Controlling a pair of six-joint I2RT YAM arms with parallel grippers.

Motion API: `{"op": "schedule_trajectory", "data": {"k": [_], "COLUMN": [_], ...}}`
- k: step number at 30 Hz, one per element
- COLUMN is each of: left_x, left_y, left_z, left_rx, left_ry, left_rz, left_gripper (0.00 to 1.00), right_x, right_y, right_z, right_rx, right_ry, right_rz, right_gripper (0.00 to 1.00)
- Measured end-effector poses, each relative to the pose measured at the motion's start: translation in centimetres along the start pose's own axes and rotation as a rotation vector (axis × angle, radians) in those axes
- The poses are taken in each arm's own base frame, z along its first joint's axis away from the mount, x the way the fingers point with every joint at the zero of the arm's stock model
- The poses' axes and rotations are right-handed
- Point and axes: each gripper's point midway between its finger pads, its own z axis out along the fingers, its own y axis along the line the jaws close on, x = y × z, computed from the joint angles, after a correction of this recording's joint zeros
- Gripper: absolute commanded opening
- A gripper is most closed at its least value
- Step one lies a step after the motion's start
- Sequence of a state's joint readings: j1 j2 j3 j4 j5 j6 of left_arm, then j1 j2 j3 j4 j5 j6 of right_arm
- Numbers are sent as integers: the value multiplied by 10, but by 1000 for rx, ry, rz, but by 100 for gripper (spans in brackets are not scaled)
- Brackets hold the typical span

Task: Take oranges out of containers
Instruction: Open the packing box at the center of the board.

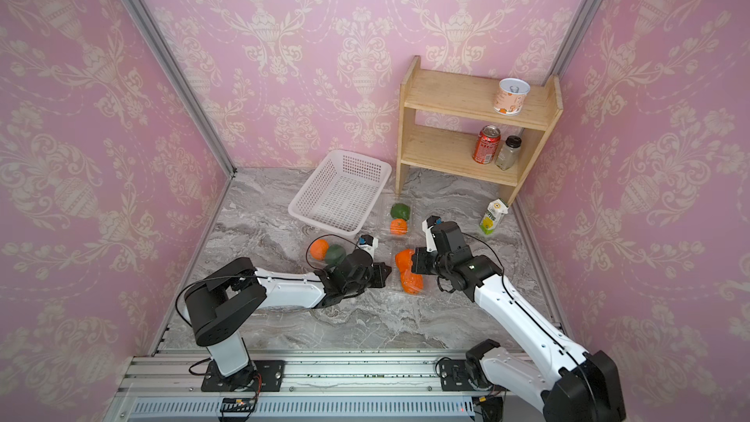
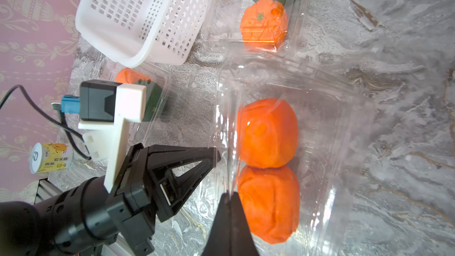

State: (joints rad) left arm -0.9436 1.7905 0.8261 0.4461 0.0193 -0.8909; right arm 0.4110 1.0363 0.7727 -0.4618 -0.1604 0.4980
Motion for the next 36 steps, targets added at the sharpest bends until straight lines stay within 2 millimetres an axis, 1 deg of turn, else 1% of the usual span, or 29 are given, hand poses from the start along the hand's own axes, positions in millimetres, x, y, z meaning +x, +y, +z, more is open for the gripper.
{"op": "schedule_trajectory", "data": {"k": [6, 12, 13, 14, 17, 19, 20, 21, 22, 24, 25, 27, 30, 33, 36], "left_x": [-2, -3, -3, -3, -2, -2, -2, -2, -1, -1, -1, -1, -1, -1, -2], "left_y": [1, -1, -1, -1, 1, 1, 1, 1, 2, 2, 2, 2, 2, 2, 2], "left_z": [2, 2, 2, 2, 2, 2, 2, 2, 2, 2, 2, 2, 2, 1, 1], "left_rx": [7, 11, 10, 9, 3, 4, 4, 2, -1, -3, -3, -3, -1, -1, -1], "left_ry": [8, 9, 9, 9, 14, 13, 13, 14, 17, 18, 18, 18, 17, 16, 15], "left_rz": [-9, -8, -8, -8, -9, -9, -9, -9, -9, -9, -9, -9, -9, -9, -9], "left_gripper": [0, 0, 0, 0, 0, 0, 0, 0, 0, 0, 0, 0, 0, 0, 0], "right_x": [0, 1, 1, 0, 1, 2, 2, 2, 5, 9, 11, 14, 14, 10, 9], "right_y": [-8, -19, -22, -24, -32, -35, -37, -38, -41, -46, -49, -53, -58, -62, -67], "right_z": [-18, -25, -27, -29, -37, -41, -42, -42, -42, -42, -43, -46, -56, -71, -84], "right_rx": [19, 63, 74, 84, 117, 132, 138, 146, 159, 186, 198, 222, 256, 293, 331], "right_ry": [-41, -71, -79, -90, -123, -134, -138, -138, -130, -113, -105, -103, -115, -145, -164], "right_rz": [11, 20, 21, 22, 25, 26, 28, 32, 34, 32, 30, 36, 28, 29, 27], "right_gripper": [0, 0, 3, 5, 5, 10, 15, 28, 37, 41, 45, 58, 59, 65, 65]}}
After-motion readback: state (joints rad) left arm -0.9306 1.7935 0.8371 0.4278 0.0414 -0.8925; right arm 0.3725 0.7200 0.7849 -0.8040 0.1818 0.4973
